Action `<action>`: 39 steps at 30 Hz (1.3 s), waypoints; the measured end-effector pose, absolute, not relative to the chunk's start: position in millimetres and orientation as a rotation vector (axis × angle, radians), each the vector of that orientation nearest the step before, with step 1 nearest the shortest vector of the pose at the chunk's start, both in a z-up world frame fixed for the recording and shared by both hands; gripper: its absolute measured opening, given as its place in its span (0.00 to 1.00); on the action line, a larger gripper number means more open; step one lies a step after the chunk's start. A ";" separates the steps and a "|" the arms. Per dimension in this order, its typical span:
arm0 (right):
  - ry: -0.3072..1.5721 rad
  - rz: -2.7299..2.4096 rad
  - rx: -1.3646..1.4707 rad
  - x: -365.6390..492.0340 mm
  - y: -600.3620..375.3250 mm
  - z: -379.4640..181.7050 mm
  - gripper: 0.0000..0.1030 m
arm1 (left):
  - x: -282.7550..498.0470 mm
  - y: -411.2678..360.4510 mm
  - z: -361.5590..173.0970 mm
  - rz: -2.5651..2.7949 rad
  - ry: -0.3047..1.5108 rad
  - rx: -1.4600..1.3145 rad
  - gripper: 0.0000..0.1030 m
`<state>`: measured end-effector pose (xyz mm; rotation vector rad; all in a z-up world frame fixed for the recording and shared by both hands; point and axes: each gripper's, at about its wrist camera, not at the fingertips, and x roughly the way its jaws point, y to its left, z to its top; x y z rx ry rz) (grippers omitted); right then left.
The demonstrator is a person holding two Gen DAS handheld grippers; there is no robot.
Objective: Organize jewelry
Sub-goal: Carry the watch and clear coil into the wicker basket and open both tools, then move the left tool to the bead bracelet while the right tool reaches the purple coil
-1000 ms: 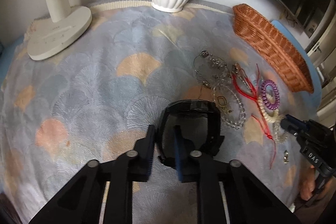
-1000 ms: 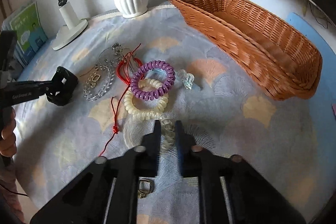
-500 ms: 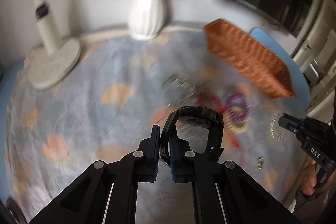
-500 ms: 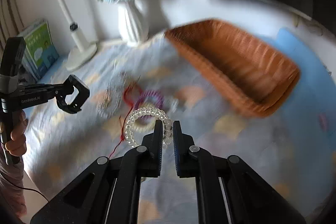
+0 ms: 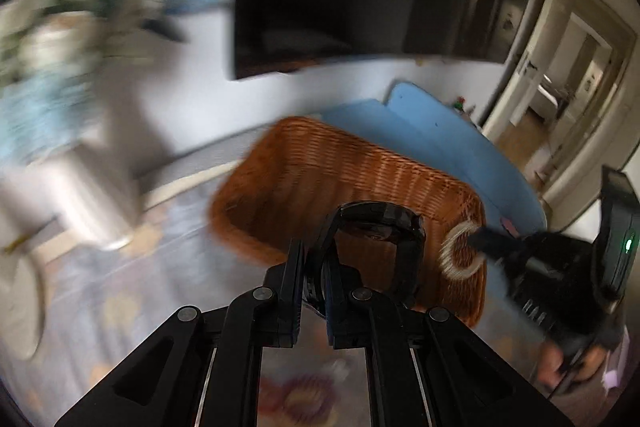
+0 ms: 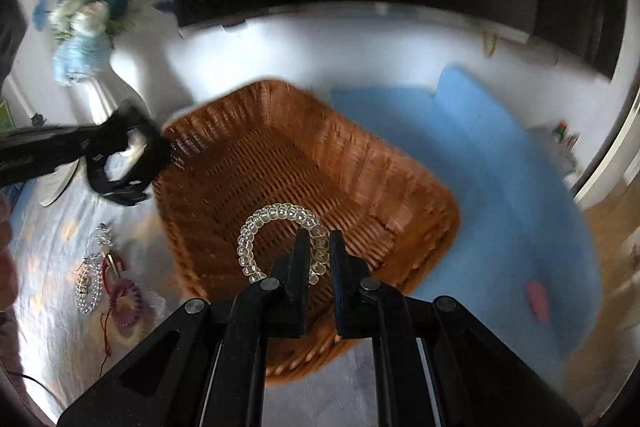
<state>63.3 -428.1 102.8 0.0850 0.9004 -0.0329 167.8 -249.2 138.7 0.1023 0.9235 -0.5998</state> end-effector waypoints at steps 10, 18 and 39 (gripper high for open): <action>1.026 0.043 0.144 91.7 -432.1 67.2 0.11 | 217.7 -315.3 67.0 -0.587 1.084 0.170 0.11; 0.981 0.022 0.173 76.6 -438.1 77.3 0.12 | 205.3 -299.4 93.3 -0.628 1.030 0.136 0.28; 0.816 0.248 0.156 -14.8 -341.1 144.7 0.27 | 63.8 -114.7 197.6 -0.499 0.770 0.083 0.43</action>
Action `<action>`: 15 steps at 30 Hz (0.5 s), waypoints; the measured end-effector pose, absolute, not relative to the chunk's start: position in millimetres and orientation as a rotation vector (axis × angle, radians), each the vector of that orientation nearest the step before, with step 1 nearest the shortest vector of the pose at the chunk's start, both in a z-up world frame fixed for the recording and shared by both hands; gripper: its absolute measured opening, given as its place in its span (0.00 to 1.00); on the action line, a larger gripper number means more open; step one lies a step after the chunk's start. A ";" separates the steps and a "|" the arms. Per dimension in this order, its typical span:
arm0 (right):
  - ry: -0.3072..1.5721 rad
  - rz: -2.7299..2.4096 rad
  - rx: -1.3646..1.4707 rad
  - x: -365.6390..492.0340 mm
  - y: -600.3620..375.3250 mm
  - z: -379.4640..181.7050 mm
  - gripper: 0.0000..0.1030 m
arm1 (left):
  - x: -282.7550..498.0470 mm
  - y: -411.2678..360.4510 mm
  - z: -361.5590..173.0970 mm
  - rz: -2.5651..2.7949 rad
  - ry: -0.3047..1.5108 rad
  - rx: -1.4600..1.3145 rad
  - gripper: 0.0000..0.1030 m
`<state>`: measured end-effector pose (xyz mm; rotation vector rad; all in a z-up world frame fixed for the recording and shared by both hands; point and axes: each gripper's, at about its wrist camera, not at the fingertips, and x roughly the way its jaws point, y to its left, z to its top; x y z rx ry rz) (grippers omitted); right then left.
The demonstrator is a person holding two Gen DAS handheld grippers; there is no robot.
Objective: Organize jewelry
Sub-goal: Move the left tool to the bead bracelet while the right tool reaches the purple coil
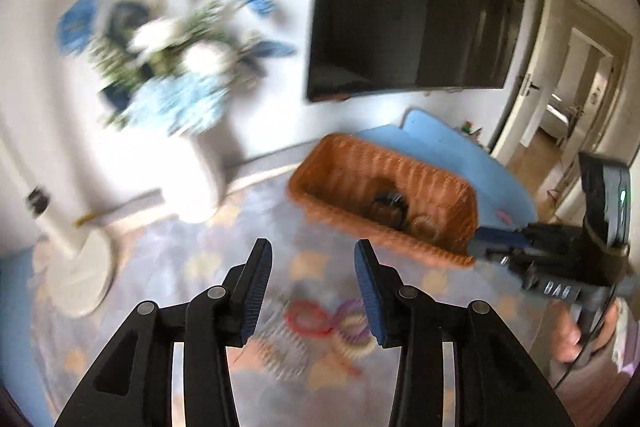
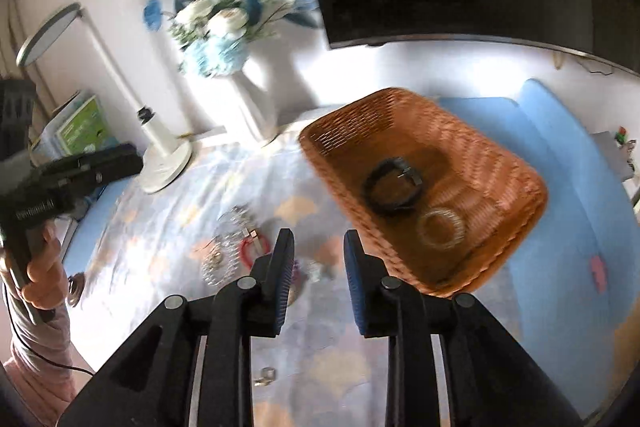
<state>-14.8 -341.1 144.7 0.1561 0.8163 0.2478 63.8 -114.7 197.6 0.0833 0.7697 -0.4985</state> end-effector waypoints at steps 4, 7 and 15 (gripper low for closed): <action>0.857 0.270 0.143 -11.9 -321.3 131.7 0.27 | 54.3 -78.7 158.9 -0.428 0.819 0.068 0.43; 0.892 0.279 0.142 -8.0 -309.7 117.8 0.27 | 52.2 -52.1 128.1 -0.411 0.889 0.011 0.43; 0.976 0.241 0.179 7.3 -303.6 72.1 0.27 | 63.2 -46.7 58.8 -0.424 1.020 -0.077 0.43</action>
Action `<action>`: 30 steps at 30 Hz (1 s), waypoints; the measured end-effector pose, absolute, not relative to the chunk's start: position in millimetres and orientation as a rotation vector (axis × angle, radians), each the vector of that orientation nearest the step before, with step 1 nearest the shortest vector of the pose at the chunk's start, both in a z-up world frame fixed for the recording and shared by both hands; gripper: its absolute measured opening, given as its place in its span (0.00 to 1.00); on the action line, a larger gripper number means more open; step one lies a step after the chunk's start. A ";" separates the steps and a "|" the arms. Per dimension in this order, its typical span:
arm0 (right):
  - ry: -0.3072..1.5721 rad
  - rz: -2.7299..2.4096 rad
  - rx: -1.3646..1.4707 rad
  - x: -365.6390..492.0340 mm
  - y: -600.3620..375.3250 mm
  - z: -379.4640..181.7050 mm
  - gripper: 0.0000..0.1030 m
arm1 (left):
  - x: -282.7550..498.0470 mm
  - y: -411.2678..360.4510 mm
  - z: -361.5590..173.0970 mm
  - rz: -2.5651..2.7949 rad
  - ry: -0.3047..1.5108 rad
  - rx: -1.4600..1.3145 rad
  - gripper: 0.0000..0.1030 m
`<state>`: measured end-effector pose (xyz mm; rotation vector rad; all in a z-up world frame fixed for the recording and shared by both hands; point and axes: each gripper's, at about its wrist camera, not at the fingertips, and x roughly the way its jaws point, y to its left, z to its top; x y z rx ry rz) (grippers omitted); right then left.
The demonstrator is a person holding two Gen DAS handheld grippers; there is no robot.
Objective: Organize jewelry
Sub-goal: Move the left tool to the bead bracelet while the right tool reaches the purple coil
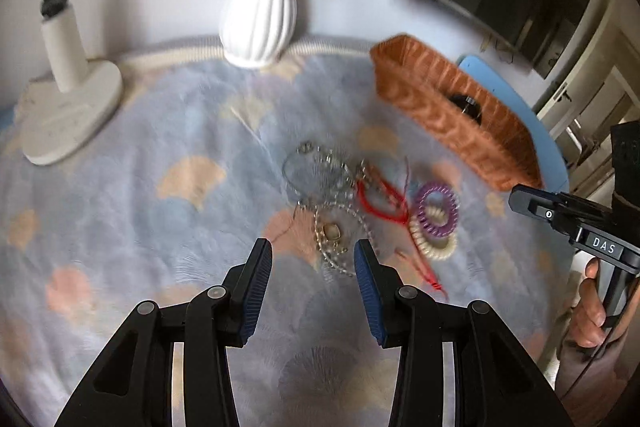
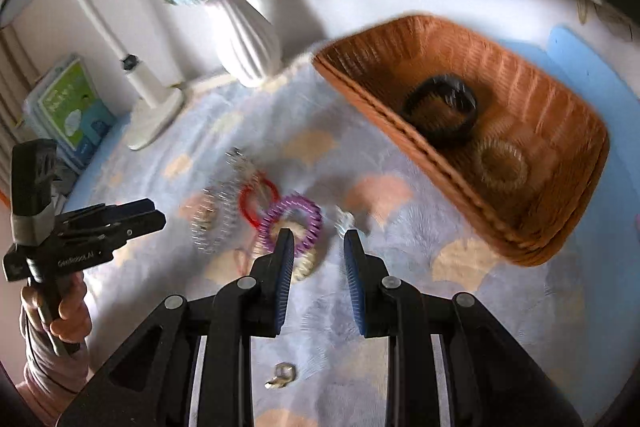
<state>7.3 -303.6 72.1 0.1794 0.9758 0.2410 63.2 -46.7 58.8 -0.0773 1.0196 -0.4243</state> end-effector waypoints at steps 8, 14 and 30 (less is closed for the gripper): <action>1.083 0.294 0.336 41.1 -309.7 31.4 0.27 | 69.0 -64.7 31.9 -0.410 1.035 -0.029 0.43; 1.074 0.278 0.351 55.4 -304.4 23.4 0.27 | 68.7 -77.0 26.6 -0.386 1.015 0.054 0.42; 0.907 0.293 0.166 35.9 -280.9 52.7 0.12 | 52.1 -88.2 42.1 -0.404 0.956 0.127 0.07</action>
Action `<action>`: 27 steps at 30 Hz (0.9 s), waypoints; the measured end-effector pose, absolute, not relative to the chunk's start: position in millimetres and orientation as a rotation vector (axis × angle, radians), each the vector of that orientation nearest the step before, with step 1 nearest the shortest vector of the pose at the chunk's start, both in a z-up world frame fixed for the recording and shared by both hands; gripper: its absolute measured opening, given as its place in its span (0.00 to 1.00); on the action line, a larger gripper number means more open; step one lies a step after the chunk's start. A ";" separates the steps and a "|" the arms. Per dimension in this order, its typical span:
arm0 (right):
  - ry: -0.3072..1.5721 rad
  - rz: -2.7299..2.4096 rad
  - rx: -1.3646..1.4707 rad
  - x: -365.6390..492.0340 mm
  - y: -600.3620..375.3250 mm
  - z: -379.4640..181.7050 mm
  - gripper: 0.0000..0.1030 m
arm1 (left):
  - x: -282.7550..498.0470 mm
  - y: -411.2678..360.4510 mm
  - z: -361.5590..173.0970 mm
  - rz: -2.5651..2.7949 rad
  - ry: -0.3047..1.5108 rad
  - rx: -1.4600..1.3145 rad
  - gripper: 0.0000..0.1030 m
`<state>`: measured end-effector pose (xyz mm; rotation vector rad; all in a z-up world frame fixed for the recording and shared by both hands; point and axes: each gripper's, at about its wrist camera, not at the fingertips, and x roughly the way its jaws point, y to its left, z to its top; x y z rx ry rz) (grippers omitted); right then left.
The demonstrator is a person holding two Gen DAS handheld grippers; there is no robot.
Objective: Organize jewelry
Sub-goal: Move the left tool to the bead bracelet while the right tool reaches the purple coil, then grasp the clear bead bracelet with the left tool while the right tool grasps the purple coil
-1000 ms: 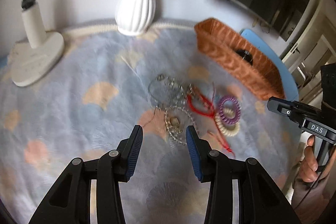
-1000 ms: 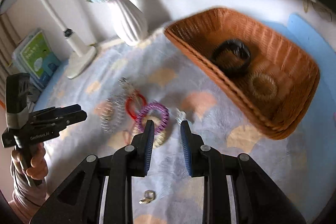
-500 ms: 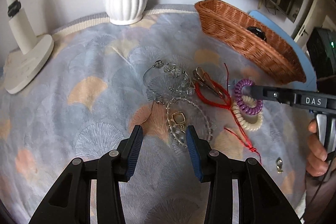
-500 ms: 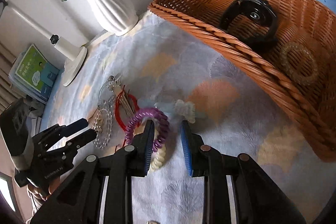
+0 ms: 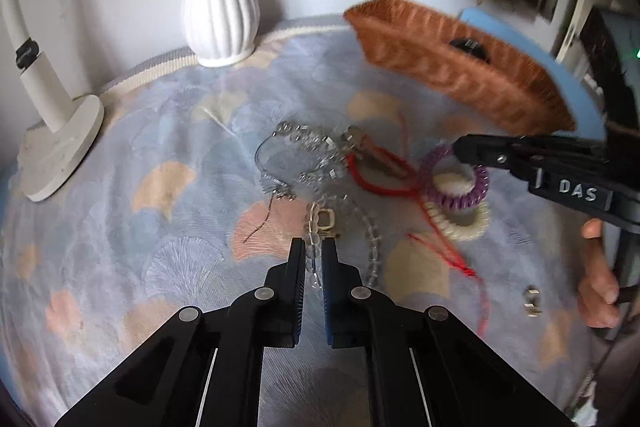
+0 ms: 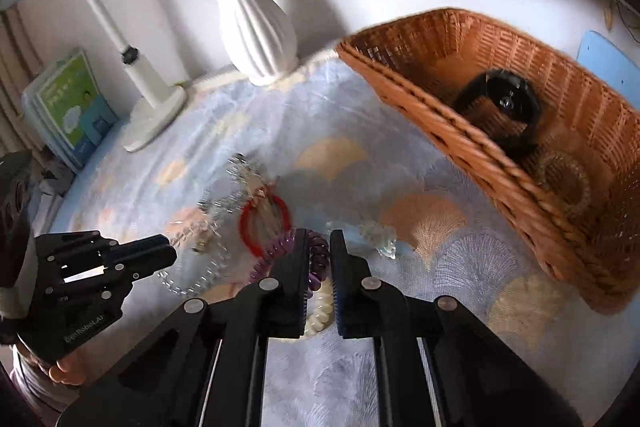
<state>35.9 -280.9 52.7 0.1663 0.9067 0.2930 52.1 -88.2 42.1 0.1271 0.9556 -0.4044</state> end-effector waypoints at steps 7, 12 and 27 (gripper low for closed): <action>0.887 0.346 0.226 8.0 -291.9 74.8 0.12 | 25.9 -78.7 73.7 -0.524 0.956 0.017 0.07; 0.930 0.263 0.184 -16.4 -306.6 64.2 0.12 | 6.3 -67.4 75.6 -0.530 0.989 -0.006 0.07; 0.989 0.191 0.067 -25.8 -315.2 37.9 0.31 | -3.0 -33.0 34.0 -0.375 1.037 0.031 0.45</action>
